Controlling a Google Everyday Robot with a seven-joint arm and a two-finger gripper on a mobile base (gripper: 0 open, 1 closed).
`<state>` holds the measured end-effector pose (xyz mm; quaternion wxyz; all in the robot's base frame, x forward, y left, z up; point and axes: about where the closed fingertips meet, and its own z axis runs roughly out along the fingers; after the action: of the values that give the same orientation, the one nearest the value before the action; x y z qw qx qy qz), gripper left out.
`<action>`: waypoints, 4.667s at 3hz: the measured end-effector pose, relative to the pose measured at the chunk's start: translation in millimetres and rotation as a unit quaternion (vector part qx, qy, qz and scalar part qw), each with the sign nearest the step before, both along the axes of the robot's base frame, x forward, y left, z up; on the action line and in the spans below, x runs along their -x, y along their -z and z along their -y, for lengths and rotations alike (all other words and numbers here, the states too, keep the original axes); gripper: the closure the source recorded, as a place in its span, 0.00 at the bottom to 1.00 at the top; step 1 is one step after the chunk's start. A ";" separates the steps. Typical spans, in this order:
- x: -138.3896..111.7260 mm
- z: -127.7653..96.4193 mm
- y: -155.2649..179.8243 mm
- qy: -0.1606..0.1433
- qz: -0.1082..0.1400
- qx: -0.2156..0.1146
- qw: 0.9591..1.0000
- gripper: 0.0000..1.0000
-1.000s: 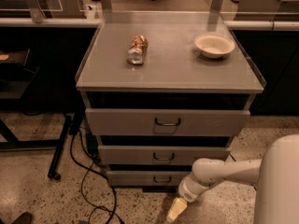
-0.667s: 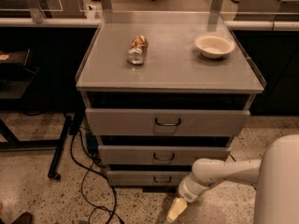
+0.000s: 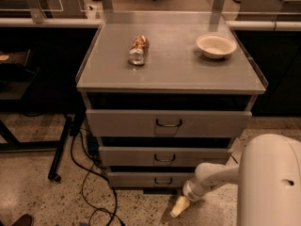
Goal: Open bottom drawer
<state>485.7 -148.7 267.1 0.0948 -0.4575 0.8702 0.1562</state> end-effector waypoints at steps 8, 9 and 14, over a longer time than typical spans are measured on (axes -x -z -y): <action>-96.0 -31.3 78.4 0.011 0.052 0.012 0.998 0.00; -69.8 -30.8 86.7 0.007 0.027 0.008 1.000 0.00; -3.5 -1.0 94.2 0.017 -0.043 0.004 0.999 0.00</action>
Offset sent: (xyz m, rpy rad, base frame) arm 0.0095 -0.0137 -0.0134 -0.0153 -0.0003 -0.0498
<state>489.2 -147.7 172.9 0.0581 -0.4359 0.8817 0.1710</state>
